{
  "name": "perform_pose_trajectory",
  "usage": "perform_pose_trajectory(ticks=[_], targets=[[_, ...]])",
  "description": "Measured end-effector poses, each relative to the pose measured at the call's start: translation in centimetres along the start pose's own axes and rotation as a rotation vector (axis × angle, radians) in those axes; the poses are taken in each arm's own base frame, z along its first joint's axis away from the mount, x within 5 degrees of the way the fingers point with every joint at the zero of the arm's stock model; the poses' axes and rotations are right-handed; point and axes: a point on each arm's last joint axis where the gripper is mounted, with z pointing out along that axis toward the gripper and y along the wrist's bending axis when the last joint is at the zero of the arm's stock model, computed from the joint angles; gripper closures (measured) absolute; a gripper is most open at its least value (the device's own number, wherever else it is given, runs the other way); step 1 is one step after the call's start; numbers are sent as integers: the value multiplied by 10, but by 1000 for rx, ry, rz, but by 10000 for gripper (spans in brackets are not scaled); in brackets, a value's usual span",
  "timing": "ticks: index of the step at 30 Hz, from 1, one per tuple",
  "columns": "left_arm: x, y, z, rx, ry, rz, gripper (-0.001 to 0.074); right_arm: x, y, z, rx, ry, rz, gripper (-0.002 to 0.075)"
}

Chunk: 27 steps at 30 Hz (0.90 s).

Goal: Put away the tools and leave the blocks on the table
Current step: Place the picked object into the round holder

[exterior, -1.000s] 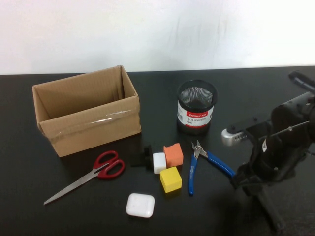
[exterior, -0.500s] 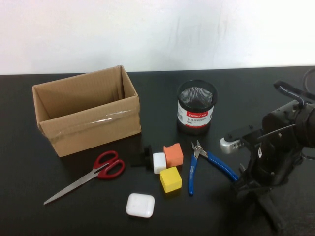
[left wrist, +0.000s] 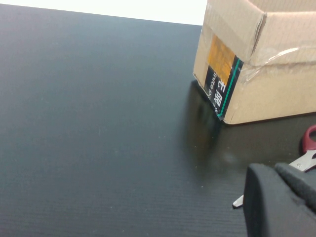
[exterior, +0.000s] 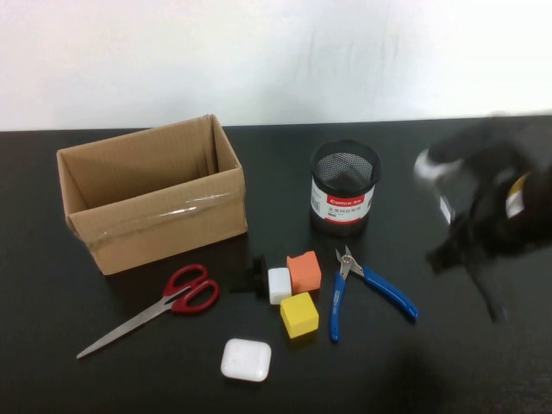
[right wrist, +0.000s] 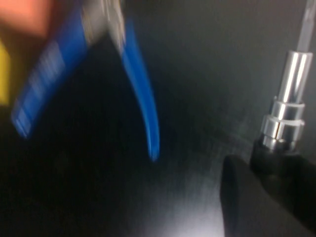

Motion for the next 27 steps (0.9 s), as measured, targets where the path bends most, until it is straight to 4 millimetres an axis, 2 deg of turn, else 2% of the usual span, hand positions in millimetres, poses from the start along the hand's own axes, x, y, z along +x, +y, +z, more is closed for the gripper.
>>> perform_pose_trajectory(ticks=[3,5,7,12,18,21,27], targets=[[0,0,0,0,0,0,739,-8,-2,-31,-19,-185,27,594],[0,0,0,0,0,0,739,-11,-2,-45,-37,-267,63,594],[0,0,0,0,0,0,739,-13,-2,-50,-49,-304,85,594],[0,0,0,0,0,0,739,-17,-2,-51,-54,-345,91,594],[0,0,0,0,0,0,739,-27,0,-50,-68,-555,72,594],[0,0,0,0,0,0,739,-21,5,-42,-91,-671,61,594],[0,0,0,0,0,0,739,8,16,-18,-143,-860,32,594]])
